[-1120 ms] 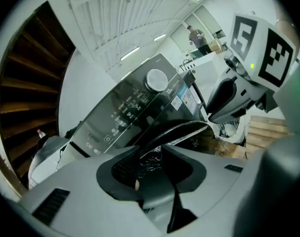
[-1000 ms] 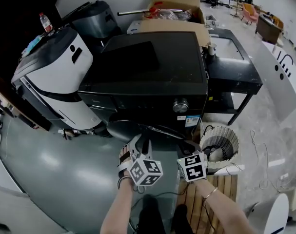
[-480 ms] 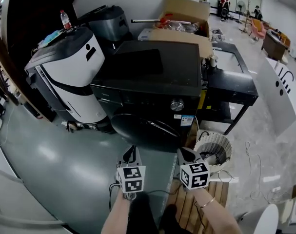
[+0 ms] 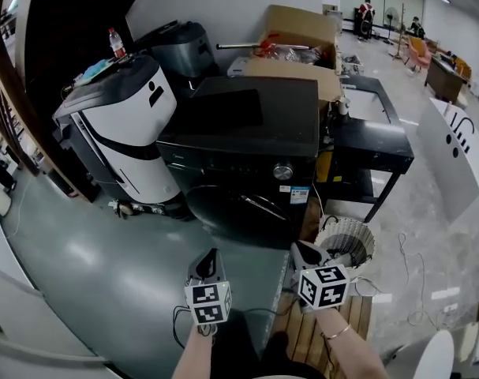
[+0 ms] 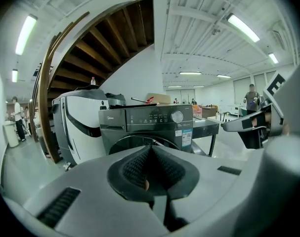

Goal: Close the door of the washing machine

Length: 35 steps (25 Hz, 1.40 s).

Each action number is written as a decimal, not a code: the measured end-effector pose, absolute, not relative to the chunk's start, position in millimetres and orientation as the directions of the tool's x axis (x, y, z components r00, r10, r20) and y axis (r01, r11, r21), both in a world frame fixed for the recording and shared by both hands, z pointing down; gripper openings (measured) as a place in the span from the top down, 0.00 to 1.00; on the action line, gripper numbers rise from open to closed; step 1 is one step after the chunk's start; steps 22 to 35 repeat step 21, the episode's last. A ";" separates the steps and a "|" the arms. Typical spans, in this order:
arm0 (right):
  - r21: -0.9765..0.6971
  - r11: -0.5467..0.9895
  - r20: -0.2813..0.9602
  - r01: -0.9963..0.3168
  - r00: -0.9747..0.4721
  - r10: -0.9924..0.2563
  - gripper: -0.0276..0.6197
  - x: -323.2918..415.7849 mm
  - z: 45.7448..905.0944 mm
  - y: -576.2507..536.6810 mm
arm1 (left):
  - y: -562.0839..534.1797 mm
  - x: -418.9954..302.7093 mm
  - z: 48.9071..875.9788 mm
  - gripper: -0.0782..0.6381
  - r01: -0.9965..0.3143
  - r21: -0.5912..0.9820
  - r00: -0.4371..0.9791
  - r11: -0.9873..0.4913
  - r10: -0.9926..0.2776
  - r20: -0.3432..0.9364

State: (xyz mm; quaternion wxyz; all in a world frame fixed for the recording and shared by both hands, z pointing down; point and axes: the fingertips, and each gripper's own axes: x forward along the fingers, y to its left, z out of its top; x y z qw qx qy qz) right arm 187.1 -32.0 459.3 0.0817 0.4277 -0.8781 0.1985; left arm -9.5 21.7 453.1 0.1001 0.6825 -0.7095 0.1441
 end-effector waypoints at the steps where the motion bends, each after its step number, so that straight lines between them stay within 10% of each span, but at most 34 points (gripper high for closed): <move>1: -0.284 0.554 0.313 -0.783 -0.622 -0.718 0.95 188.9 457.9 -28.5 | 25.3 -9.0 451.7 0.85 -0.997 -0.065 -0.052 0.032 -0.939 0.339; 35: -0.265 0.591 0.303 -0.762 -0.647 -0.699 0.95 172.7 444.7 -19.2 | 41.2 -12.6 445.1 0.85 -1.000 -0.015 -0.022 0.018 -0.946 0.323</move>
